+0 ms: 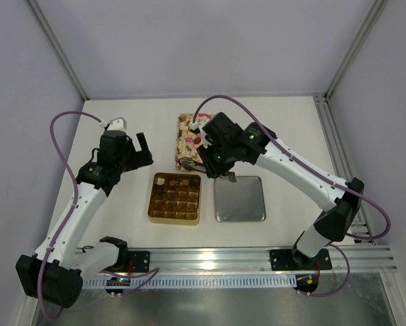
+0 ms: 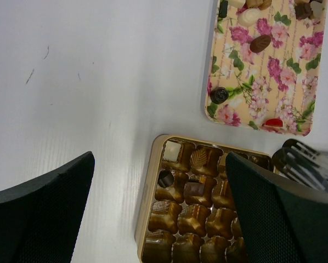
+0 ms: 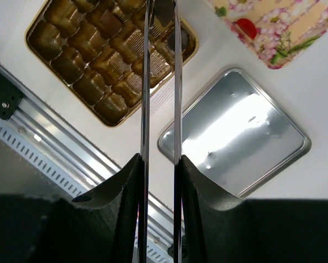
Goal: Pack the chocolate
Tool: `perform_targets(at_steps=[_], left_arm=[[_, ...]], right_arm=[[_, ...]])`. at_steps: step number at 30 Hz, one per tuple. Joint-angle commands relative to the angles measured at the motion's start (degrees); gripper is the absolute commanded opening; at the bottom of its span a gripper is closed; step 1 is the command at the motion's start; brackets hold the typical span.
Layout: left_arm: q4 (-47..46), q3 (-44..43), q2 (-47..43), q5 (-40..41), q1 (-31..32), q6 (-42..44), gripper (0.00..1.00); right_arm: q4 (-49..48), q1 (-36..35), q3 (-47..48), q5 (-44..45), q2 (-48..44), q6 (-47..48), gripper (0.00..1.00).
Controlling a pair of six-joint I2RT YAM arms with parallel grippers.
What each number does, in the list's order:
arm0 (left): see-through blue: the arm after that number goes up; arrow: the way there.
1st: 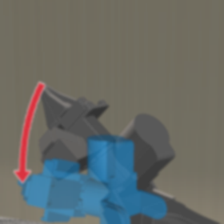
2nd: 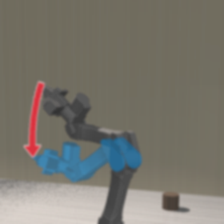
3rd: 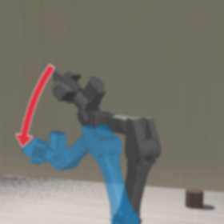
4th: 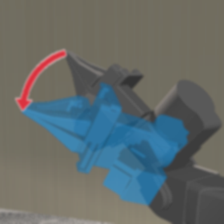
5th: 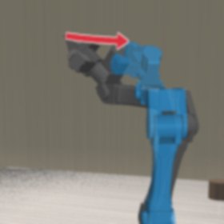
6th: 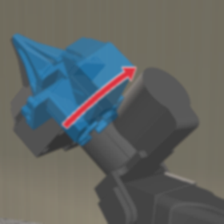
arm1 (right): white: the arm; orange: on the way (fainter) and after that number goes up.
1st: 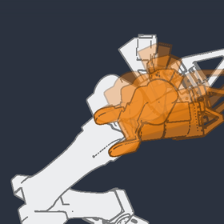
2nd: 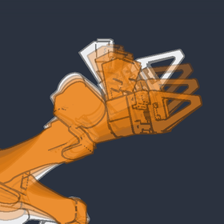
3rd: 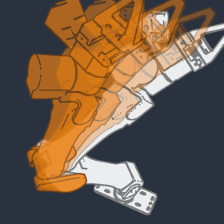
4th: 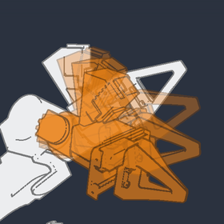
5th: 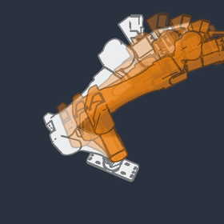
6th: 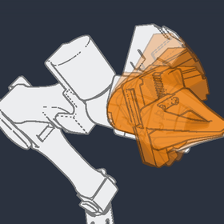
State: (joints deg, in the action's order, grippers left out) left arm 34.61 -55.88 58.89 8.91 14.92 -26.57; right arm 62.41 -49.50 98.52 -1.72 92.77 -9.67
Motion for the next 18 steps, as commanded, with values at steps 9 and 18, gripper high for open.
perform_targets(at_steps=[9, 18], left_arm=[[-0.33, -0.64, -1.24, -0.47, -0.06, 0.20, 1.00], [-0.25, -0.55, -1.32, -0.38, 0.02, 0.11, 1.00]], right_arm=[[-2.64, -7.19, -6.23, -1.10, -3.04, -4.30, 0.34], [-4.14, -7.81, -6.50, -1.36, -1.81, -4.74, 0.34]])
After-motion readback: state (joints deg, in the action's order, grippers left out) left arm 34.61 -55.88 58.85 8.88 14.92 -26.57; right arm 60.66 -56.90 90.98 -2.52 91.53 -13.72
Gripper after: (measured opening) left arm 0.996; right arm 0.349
